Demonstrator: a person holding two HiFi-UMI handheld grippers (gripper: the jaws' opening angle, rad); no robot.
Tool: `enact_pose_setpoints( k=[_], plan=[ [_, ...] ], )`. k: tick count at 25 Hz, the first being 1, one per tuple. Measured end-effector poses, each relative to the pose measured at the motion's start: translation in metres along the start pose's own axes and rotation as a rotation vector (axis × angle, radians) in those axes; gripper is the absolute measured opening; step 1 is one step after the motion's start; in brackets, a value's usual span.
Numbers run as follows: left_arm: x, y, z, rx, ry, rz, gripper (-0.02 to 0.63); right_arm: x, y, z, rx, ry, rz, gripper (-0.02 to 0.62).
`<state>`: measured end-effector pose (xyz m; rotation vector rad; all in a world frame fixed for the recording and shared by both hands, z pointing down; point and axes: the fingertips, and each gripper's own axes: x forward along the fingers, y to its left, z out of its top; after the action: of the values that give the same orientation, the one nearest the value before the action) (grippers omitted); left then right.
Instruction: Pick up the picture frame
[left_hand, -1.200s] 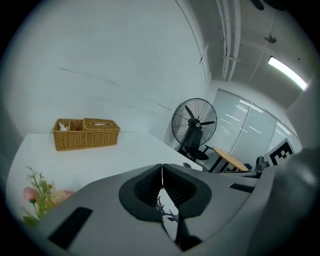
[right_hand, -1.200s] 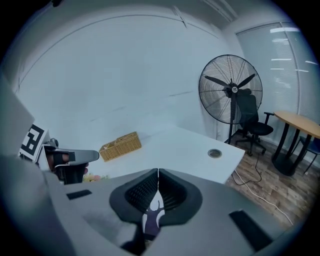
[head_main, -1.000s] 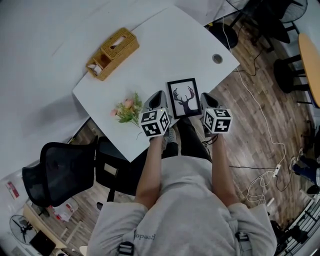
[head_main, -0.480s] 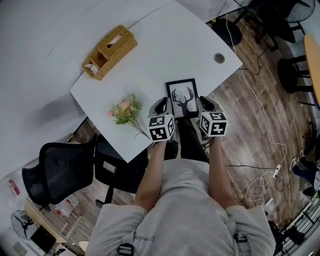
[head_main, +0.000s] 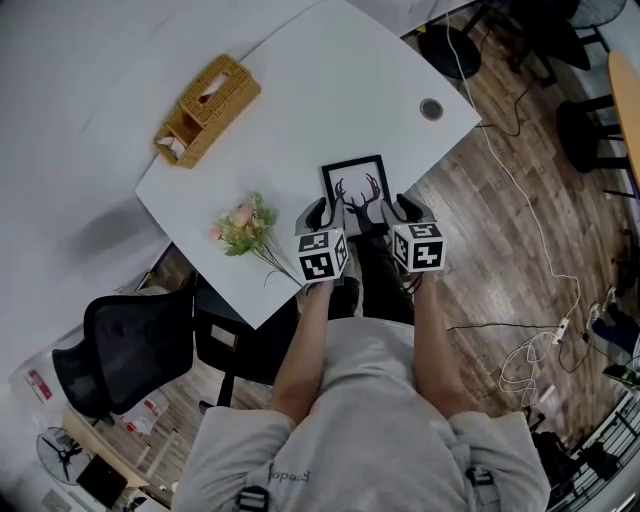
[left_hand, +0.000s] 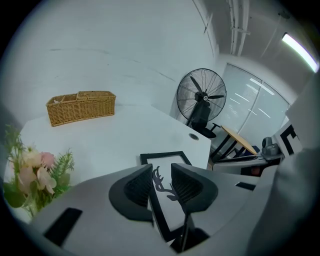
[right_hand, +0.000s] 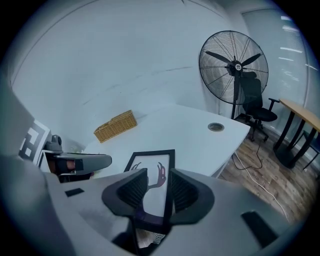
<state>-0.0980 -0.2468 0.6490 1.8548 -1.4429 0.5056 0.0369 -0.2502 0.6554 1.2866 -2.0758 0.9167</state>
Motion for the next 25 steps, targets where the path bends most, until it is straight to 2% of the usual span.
enact_pose_setpoints(
  k=[6,17,25],
  plan=[
    [0.011,0.011,-0.014,-0.026,0.055,0.085,0.163,0.011,-0.008,-0.009,-0.01,0.042,-0.011,0.144],
    [0.034,0.02,-0.036,-0.076,0.12,0.102,0.161,0.04,-0.017,-0.02,-0.005,0.09,-0.01,0.142],
    [0.048,0.023,-0.045,-0.096,0.15,0.123,0.153,0.058,-0.027,-0.029,-0.001,0.135,-0.024,0.1]
  ],
)
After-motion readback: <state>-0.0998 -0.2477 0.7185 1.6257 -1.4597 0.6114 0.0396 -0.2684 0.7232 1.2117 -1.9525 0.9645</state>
